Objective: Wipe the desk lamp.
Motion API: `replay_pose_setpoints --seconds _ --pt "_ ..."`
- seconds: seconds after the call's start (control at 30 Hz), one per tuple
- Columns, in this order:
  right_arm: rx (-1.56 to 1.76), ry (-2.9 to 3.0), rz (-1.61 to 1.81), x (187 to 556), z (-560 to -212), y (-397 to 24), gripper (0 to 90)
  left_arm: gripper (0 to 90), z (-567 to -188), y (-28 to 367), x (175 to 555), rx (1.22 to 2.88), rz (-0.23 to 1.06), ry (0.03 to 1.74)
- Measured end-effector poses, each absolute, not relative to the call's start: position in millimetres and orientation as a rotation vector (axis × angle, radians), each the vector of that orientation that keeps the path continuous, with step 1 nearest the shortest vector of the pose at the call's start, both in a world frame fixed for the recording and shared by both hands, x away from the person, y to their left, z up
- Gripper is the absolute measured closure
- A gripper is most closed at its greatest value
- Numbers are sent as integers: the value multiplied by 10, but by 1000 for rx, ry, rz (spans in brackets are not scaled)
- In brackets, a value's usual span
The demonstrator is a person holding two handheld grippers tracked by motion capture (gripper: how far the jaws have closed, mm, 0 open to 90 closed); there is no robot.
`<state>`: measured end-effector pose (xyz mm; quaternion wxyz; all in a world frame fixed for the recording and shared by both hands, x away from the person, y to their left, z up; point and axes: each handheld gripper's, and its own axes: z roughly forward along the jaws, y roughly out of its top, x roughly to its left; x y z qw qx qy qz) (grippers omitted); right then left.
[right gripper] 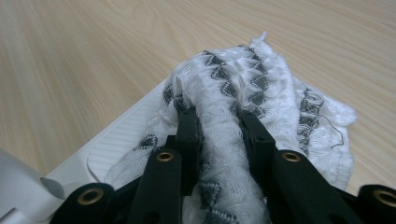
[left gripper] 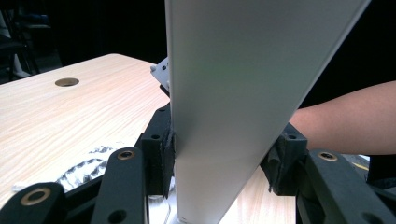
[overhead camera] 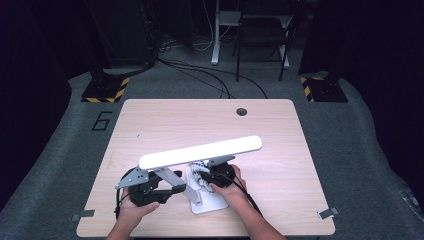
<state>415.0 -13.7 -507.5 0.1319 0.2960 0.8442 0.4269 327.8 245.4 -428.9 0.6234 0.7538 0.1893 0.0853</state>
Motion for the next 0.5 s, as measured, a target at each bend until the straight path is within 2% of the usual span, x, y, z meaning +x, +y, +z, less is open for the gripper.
replay_pose_setpoints --seconds 0.23,0.5 --pt "895 2436 1205 4187 -5006 -109 723 517 -4285 2459 3280 1740 200 436" --pt "750 2508 1297 4085 -4988 103 722 517 -4289 2454 3282 1733 196 435"
